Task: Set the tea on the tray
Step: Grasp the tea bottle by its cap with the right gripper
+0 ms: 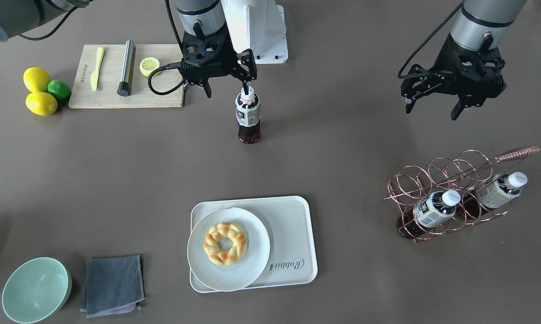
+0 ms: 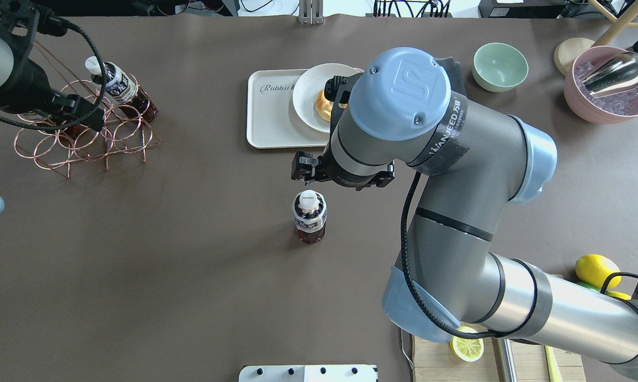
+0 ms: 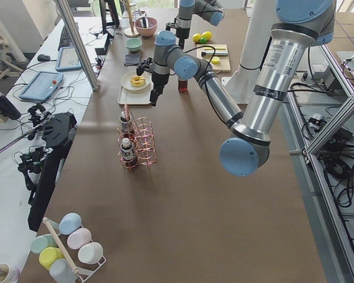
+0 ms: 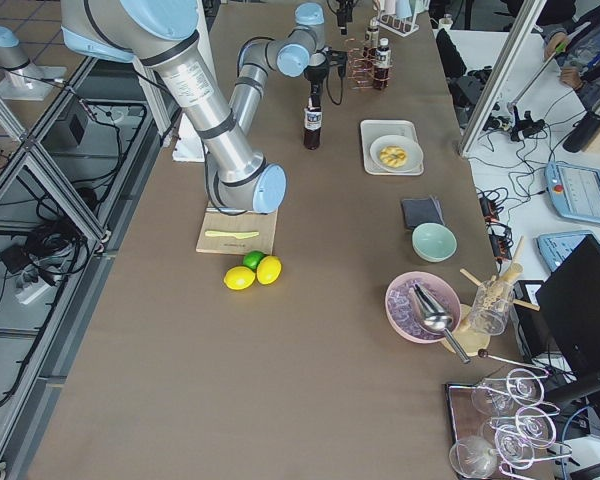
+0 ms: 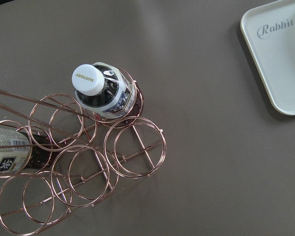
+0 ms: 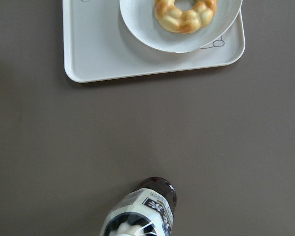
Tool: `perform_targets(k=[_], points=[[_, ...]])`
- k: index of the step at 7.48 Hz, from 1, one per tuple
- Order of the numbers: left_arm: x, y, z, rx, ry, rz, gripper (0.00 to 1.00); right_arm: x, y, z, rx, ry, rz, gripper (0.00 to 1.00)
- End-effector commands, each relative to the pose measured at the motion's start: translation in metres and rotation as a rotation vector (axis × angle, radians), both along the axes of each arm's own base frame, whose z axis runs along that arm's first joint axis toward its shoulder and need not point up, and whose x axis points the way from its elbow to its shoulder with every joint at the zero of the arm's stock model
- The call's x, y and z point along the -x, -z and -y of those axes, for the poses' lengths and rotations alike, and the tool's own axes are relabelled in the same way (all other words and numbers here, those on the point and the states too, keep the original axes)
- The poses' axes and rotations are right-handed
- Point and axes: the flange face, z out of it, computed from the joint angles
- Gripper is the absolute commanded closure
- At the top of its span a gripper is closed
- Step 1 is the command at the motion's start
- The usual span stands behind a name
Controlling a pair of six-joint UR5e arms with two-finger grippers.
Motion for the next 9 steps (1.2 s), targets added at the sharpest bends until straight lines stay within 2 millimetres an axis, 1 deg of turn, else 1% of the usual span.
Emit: perform_targets(k=[1,2,3,5,7,8,9], points=[[0.005,-0.02,-0.007,-0.013,-0.013,-0.037,0.03,0.02,0.02,-0.018,0.011,0.016,-0.042,0.1],[0.005,-0.019,-0.008,-0.014,-0.014,-0.038,0.03,0.035,0.016,-0.028,0.014,0.009,-0.071,0.11],[0.005,-0.02,-0.008,-0.013,-0.014,-0.038,0.03,0.05,0.017,-0.032,0.009,0.007,-0.091,0.14],[0.007,-0.024,-0.011,-0.011,-0.013,-0.035,0.03,0.054,0.022,-0.032,0.006,0.008,-0.09,0.19],[0.009,-0.025,-0.015,-0.01,-0.012,-0.035,0.03,0.058,0.027,-0.028,-0.005,0.009,-0.095,0.21],[0.01,-0.025,-0.015,-0.01,-0.012,-0.035,0.03,0.058,0.026,-0.026,-0.006,0.008,-0.098,0.22],[0.01,-0.025,-0.015,-0.01,-0.012,-0.035,0.03,0.058,0.026,-0.026,-0.007,0.007,-0.098,0.29]])
